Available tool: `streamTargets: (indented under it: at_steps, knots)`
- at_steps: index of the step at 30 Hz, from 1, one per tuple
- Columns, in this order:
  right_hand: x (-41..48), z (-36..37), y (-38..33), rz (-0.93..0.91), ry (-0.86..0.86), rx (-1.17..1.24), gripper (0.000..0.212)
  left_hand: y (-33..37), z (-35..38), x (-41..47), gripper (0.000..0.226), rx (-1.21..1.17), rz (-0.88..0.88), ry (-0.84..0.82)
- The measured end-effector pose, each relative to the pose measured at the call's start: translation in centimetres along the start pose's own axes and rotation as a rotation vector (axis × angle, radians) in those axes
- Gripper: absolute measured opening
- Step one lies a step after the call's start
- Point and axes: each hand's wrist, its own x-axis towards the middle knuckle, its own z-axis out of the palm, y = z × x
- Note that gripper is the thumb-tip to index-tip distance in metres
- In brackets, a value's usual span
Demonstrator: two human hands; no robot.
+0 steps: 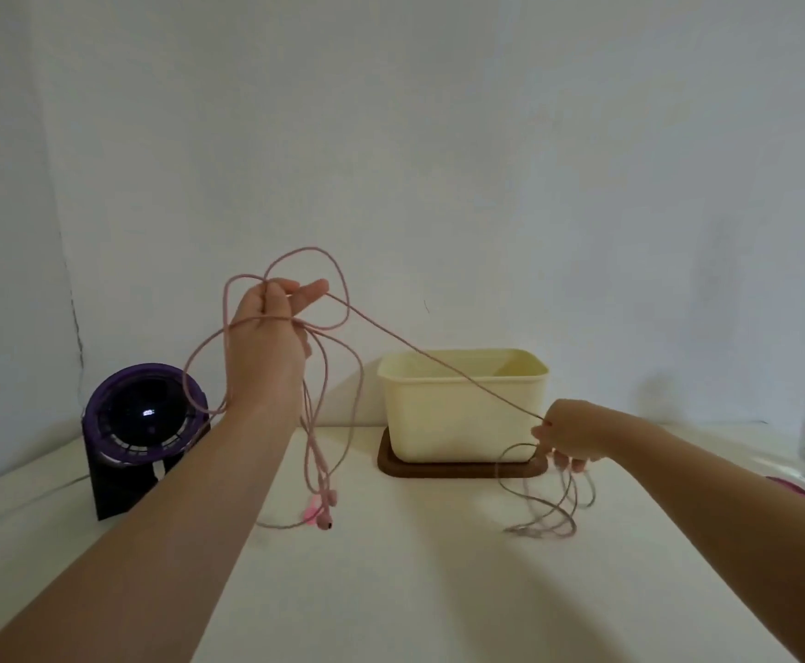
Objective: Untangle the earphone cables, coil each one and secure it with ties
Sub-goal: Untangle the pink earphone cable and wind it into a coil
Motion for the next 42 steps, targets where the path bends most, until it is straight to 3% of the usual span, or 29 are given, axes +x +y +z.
streamTargets:
  at_steps: [3, 7, 8, 12, 17, 19, 21, 24, 26, 28, 29, 30, 31, 34, 35, 36, 42]
  knots:
    - [0.6, -0.8, 0.4, 0.053, 0.119, 0.019, 0.04, -0.9, -0.4, 0.2, 0.029, 0.048, -0.02, 0.049]
    - [1.5, -3.3, 1.3, 0.025, 0.495, 0.145, 0.038, -2.4, -1.2, 1.0, 0.03, 0.083, -0.033, 0.175]
    - [1.6, -4.0, 1.8, 0.035, 0.524, 0.212, 0.036, -2.8, -1.6, 1.4, 0.03, 0.09, -0.038, 0.206]
    - [1.0, -5.0, 3.1, 0.072, 0.411, 0.247, 0.02, -3.8, -2.6, 2.3, 0.032, 0.165, -0.066, 0.283]
    - [0.7, -4.2, 3.7, 0.173, 0.278, -0.025, 0.021, -4.6, -2.9, 2.2, 0.033, 0.279, -0.073, 0.3]
    - [1.0, -4.0, 4.1, 0.243, 0.302, -0.121, 0.016, -4.6, -2.8, 2.3, 0.033, 0.303, -0.076, 0.304]
    - [1.0, -4.2, 4.3, 0.27, 0.345, 0.014, 0.016, -4.5, -2.9, 2.5, 0.032, 0.286, -0.077, 0.301]
    - [0.6, -4.5, 3.6, 0.228, 0.253, 0.633, 0.04, -4.8, -3.0, 2.6, 0.033, 0.272, -0.089, 0.275]
    - [0.7, -4.8, 3.2, 0.079, 0.448, 0.729, 0.041, -5.2, -3.0, 2.5, 0.034, 0.272, -0.101, 0.253]
    - [0.5, -5.0, 2.6, -0.145, 0.882, 0.455, 0.035, -5.4, -2.7, 2.3, 0.035, 0.262, -0.107, 0.229]
    - [0.3, -5.0, 2.2, -0.248, 1.004, 0.356, 0.033, -5.5, -2.5, 2.2, 0.034, 0.256, -0.108, 0.216]
    - [0.3, -5.1, 2.0, -0.293, 1.007, 0.298, 0.032, -5.5, -2.4, 2.1, 0.034, 0.253, -0.108, 0.205]
    - [0.1, -5.3, 2.0, -0.249, 0.872, 0.328, 0.03, -5.5, -2.2, 2.0, 0.033, 0.251, -0.109, 0.195]
    - [-1.3, -5.3, 1.6, 0.128, 0.032, 0.401, 0.032, -5.5, -1.6, 1.6, 0.032, 0.26, -0.105, 0.173]
    - [-1.9, -5.1, 1.5, 0.184, -0.157, 0.366, 0.036, -5.4, -1.4, 1.5, 0.032, 0.267, -0.107, 0.163]
    - [-2.0, -5.0, 1.5, 0.196, -0.222, 0.33, 0.038, -5.3, -1.3, 1.3, 0.032, 0.273, -0.114, 0.151]
    - [0.1, -5.1, 1.7, 0.057, 0.335, 0.526, 0.039, -5.4, -0.5, 0.7, 0.032, 0.27, -0.117, 0.074]
